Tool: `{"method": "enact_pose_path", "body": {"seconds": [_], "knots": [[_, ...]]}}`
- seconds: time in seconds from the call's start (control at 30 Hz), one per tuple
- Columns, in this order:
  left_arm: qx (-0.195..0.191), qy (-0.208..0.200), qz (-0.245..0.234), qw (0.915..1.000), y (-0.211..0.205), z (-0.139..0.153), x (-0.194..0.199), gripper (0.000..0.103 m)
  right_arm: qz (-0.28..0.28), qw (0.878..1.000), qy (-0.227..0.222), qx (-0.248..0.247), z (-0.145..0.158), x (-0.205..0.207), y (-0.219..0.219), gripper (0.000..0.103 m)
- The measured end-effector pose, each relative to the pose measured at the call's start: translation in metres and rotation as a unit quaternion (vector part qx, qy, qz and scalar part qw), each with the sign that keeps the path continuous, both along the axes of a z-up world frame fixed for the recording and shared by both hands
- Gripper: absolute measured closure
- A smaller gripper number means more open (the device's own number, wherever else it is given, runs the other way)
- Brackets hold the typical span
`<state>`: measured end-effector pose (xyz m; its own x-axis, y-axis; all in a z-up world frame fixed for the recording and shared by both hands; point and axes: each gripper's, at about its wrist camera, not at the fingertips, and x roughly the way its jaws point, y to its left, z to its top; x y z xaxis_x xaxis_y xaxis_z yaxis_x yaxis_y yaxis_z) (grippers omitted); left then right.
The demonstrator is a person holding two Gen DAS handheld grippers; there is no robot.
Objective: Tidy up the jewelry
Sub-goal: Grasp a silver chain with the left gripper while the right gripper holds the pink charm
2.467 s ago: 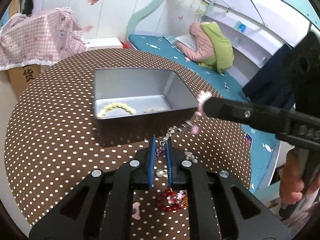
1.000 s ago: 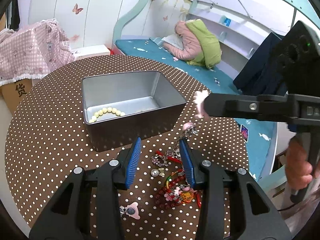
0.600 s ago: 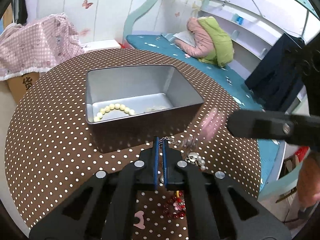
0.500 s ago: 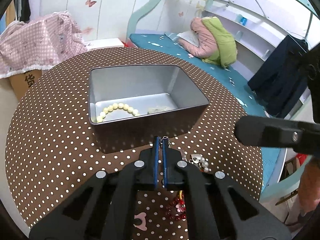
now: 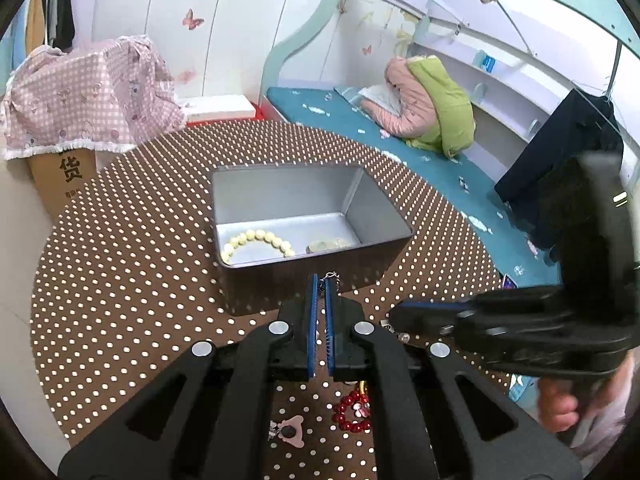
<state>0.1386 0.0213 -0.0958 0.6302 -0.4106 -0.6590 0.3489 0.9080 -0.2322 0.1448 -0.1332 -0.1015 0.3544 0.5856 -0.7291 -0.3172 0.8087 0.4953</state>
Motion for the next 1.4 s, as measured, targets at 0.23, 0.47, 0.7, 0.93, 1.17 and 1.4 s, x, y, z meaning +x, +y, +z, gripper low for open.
{"method": "enact_pose_path", "body": {"seconds": [0.23, 0.47, 0.7, 0.93, 1.17, 1.4], "knots": [[-0.025, -0.045, 0.000, 0.9987, 0.024, 0.037, -0.022, 0.099, -0.004, 1.000, 0.006, -0.004, -0.003, 0.005, 0.001, 0.095], [-0.019, -0.036, 0.030, 0.9987, 0.042, 0.031, -0.025, 0.099, 0.028, 0.999, -0.004, -0.032, -0.009, 0.006, 0.023, 0.087], [-0.029, -0.008, 0.055, 0.9980, 0.063, 0.016, -0.017, 0.099, 0.089, 0.994, -0.018, -0.055, -0.017, 0.001, 0.070, 0.067], [-0.039, 0.024, 0.076, 0.9961, 0.085, -0.007, -0.006, 0.099, 0.123, 0.985, -0.056, -0.104, -0.021, -0.003, 0.112, 0.067], [-0.024, 0.054, 0.106, 0.9926, 0.103, -0.034, 0.002, 0.099, 0.145, 0.966, -0.111, -0.181, -0.028, -0.010, 0.132, 0.086], [-0.013, 0.078, 0.121, 0.9896, 0.109, -0.055, 0.011, 0.099, 0.138, 0.977, -0.081, -0.143, -0.026, -0.007, 0.118, 0.088]]}}
